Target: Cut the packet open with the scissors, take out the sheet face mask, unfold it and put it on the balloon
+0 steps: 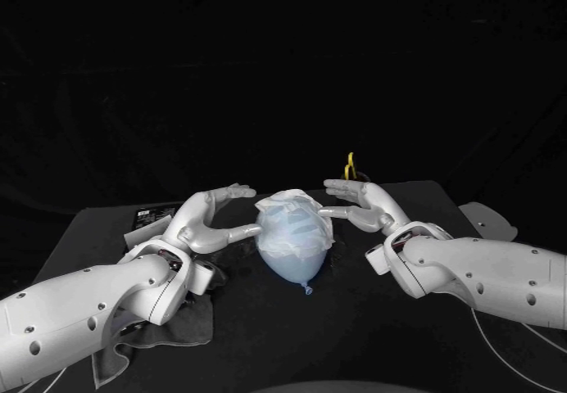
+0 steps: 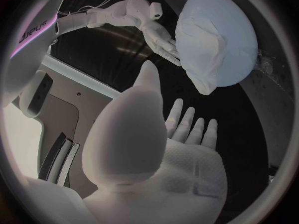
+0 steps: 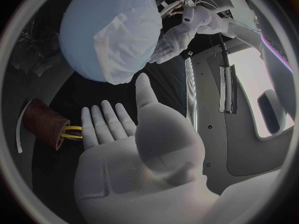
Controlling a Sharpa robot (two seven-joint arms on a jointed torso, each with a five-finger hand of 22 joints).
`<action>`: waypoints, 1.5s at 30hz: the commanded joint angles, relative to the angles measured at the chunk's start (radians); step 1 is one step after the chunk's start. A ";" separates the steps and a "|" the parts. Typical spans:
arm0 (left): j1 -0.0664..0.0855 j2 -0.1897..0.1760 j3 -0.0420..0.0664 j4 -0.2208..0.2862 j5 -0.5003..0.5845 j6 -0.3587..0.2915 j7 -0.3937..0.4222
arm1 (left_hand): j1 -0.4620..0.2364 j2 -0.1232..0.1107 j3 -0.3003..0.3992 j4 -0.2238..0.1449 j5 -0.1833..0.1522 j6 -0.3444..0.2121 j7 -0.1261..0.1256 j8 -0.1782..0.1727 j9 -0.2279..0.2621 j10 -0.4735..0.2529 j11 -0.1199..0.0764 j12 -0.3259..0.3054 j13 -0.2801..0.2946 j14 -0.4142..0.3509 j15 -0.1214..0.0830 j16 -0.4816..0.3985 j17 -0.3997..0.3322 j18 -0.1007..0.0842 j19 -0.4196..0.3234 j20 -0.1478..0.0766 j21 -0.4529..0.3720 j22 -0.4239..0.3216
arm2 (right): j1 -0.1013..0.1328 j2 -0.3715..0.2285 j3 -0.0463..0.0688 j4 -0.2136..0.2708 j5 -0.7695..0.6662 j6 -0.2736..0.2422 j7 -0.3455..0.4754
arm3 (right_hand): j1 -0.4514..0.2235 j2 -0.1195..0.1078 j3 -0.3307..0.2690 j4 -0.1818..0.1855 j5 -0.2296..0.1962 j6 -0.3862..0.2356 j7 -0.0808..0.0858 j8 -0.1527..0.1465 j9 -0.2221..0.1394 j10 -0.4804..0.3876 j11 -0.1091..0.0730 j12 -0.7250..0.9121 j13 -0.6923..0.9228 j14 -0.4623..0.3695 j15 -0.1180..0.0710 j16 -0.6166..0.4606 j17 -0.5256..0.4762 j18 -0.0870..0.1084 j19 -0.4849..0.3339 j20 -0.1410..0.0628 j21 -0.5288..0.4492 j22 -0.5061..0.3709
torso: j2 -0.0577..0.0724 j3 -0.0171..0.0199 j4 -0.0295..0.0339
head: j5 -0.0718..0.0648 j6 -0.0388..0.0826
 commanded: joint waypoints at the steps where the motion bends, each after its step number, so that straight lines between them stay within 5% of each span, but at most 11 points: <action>1: -0.001 0.015 0.001 -0.006 -0.105 -0.036 -0.027 | 0.000 -0.017 -0.021 0.001 0.004 -0.048 0.041 -0.021 -0.013 -0.036 0.002 -0.015 -0.003 -0.016 0.005 -0.010 -0.003 -0.017 -0.009 0.000 -0.005 -0.001 | -0.003 0.002 0.001 0.002 0.063 -0.003 0.041 | 0.002 -0.010 0.001 0.010 -0.002 -0.001 0.121 -0.001 -0.001 -0.013 0.000 -0.006 -0.001 -0.013 0.001 -0.006 -0.003 -0.019 -0.014 0.001 -0.006 -0.004 | 0.000 -0.0002 -0.0008 | -0.006 0.003; 7: -0.001 0.036 0.002 -0.012 -0.103 -0.050 -0.084 | 0.000 -0.028 -0.034 0.001 0.005 -0.118 0.046 -0.053 -0.031 -0.095 0.006 -0.023 -0.007 -0.036 0.013 -0.022 -0.007 -0.017 -0.010 0.000 -0.008 0.000 | -0.007 0.005 0.001 -0.006 0.132 0.037 0.029 | -0.028 -0.022 -0.004 0.061 0.002 -0.025 0.123 -0.003 -0.014 -0.023 0.002 -0.006 -0.001 -0.033 0.004 -0.006 -0.014 -0.022 -0.036 0.002 -0.005 -0.016 | 0.003 -0.0004 -0.0005 | -0.011 0.005; 15: -0.001 0.056 0.003 -0.011 -0.101 -0.053 -0.136 | -0.002 -0.030 -0.037 0.001 0.005 -0.135 0.057 -0.061 -0.035 -0.109 0.018 -0.023 -0.007 -0.049 0.011 -0.030 -0.009 -0.016 -0.013 0.000 -0.010 -0.001 | -0.015 0.016 0.001 -0.009 0.173 0.082 0.024 | -0.065 -0.026 -0.045 0.140 0.011 -0.041 0.126 -0.004 -0.029 -0.028 0.003 -0.007 -0.002 -0.044 0.006 -0.007 -0.025 -0.023 -0.056 0.002 -0.003 -0.026 | 0.001 -0.0001 -0.0001 | -0.017 0.005; 30: 0.007 0.082 0.014 -0.019 -0.147 -0.017 -0.275 | -0.023 -0.036 -0.077 0.002 0.006 -0.155 0.078 -0.070 -0.041 -0.136 0.039 -0.025 -0.009 -0.081 0.018 -0.045 -0.015 -0.013 -0.035 -0.002 -0.020 -0.004 | -0.022 0.030 0.000 -0.005 0.148 0.145 -0.010 | -0.048 -0.031 -0.052 0.161 0.005 -0.053 0.127 -0.005 -0.037 -0.049 0.006 -0.007 -0.003 -0.074 0.010 -0.010 -0.034 -0.028 -0.091 0.002 -0.008 -0.044 | 0.001 0.0002 0.0000 | -0.029 0.004; 45: 0.056 0.091 0.019 -0.014 -0.213 0.024 -0.344 | -0.042 -0.040 -0.154 0.002 0.006 -0.181 0.075 -0.081 -0.047 -0.169 0.036 -0.028 -0.011 -0.102 0.019 -0.054 -0.019 -0.011 -0.050 -0.002 -0.027 -0.006 | -0.040 0.022 0.000 0.056 0.157 0.125 -0.005 | -0.030 -0.020 -0.054 0.169 0.012 -0.035 0.127 -0.001 -0.037 -0.028 0.005 -0.005 -0.001 -0.054 0.009 -0.005 -0.034 -0.027 -0.091 0.002 -0.005 -0.042 | 0.001 0.0008 -0.0005 | -0.037 -0.001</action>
